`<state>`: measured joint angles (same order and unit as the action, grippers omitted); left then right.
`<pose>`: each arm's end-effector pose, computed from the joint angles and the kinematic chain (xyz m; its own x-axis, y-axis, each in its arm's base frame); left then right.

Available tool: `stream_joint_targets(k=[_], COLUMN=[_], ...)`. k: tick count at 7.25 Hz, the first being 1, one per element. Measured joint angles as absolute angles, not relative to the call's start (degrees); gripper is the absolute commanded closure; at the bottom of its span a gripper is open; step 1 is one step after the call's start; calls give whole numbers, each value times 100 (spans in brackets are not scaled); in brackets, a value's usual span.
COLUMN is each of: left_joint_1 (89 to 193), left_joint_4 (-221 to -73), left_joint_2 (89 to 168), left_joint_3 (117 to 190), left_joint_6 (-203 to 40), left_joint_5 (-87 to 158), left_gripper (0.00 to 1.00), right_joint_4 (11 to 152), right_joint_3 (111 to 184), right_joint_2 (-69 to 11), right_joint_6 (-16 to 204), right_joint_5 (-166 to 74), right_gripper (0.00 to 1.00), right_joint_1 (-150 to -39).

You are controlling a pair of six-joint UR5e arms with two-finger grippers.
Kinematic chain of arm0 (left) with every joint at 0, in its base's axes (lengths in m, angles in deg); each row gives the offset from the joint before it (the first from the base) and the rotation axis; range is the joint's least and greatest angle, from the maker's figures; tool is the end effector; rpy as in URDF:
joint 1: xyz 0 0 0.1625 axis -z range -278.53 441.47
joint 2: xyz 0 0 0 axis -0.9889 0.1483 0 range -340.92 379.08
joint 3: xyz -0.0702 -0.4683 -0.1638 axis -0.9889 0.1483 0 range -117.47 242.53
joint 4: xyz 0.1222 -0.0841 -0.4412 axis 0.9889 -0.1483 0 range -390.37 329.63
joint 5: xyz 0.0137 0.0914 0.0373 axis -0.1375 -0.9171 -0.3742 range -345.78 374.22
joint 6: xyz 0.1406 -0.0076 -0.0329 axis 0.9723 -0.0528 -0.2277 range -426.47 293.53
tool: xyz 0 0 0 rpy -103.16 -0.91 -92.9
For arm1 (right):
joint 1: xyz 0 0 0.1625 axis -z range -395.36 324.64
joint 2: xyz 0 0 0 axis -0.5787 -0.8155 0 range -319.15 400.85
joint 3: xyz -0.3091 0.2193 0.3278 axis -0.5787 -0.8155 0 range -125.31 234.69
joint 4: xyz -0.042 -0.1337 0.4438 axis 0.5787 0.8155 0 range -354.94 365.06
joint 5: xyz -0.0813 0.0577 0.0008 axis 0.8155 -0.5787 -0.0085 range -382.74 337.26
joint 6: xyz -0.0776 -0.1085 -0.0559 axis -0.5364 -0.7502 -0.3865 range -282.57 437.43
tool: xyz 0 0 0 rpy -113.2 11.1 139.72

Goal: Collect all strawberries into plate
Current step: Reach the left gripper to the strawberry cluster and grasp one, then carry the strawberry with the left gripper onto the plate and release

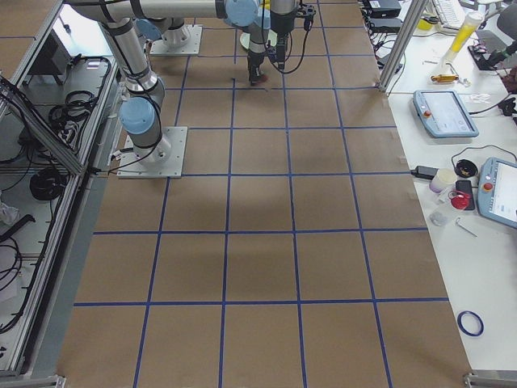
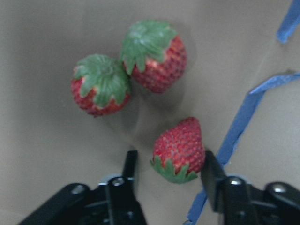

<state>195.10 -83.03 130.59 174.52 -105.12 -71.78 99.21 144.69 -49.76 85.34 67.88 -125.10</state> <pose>-0.3683 -0.4838 0.1676 -0.9650 -0.2621 -0.0128 -0.2616 0.9568 0.1271 0.1293 -0.5525 0.5325 -0.9898 0.1426 -0.0008 0.1422 0.9863 -0.0837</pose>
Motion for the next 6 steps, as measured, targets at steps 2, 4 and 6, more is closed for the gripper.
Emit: stream_joint_targets(k=[2, 4, 6], left_joint_1=[19478, 19116, 18218], left_joint_4=[-8358, -8898, -9179], left_joint_2=[12942, 12644, 12410], left_joint_3=[17394, 17430, 17565], left_joint_6=[-10286, -9654, -8647], left_joint_5=[-7515, -8076, -8296], left_gripper=[100, 100, 100], right_joint_4=[9923, 9920, 9919], right_joint_3=[14469, 14469, 14475], right_joint_2=[-4975, -4970, -4975], right_joint_6=[8534, 8534, 8534], right_joint_5=[6779, 6771, 6770], right_gripper=[0, 0, 0], right_joint_1=[-12510, -12510, -12510])
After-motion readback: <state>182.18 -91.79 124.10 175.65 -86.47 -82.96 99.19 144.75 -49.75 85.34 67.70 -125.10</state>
